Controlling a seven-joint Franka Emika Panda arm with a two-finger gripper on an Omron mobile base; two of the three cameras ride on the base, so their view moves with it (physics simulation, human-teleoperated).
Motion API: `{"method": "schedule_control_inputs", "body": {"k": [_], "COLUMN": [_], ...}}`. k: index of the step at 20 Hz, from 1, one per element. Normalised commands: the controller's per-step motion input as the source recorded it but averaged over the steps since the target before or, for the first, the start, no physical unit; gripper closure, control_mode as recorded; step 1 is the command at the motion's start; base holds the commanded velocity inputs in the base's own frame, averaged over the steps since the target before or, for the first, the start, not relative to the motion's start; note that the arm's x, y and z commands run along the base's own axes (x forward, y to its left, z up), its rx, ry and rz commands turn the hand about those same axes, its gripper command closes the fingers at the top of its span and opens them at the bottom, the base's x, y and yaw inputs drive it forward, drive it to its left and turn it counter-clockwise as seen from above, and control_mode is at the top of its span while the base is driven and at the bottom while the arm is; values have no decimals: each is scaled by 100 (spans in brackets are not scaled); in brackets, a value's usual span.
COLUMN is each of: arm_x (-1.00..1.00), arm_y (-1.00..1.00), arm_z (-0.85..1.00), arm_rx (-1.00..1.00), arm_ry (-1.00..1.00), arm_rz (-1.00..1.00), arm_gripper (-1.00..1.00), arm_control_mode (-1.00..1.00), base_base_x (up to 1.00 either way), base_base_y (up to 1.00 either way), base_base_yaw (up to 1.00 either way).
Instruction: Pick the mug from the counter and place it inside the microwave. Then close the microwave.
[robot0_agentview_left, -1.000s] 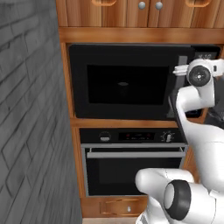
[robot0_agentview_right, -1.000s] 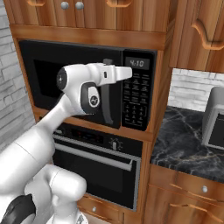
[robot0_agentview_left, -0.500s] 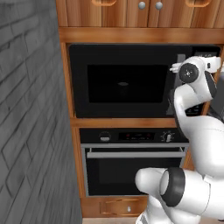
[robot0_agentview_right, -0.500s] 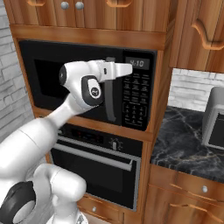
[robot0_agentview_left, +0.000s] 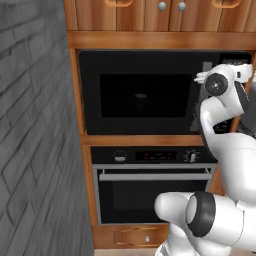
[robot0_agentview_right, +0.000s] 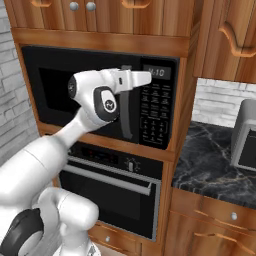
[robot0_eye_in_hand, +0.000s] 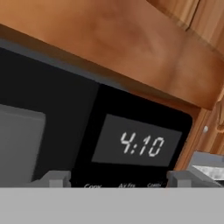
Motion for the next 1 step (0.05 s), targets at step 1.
{"method": "schedule_control_inputs", "body": {"k": [1], "arm_x": [1], "arm_y": [-5], "arm_z": [0], "arm_rx": [0], "arm_ry": [0], "arm_rz": [0], "arm_gripper": [-100], "arm_control_mode": [-100], "base_base_x": [0], "base_base_y": [0], "base_base_yaw": [0]}}
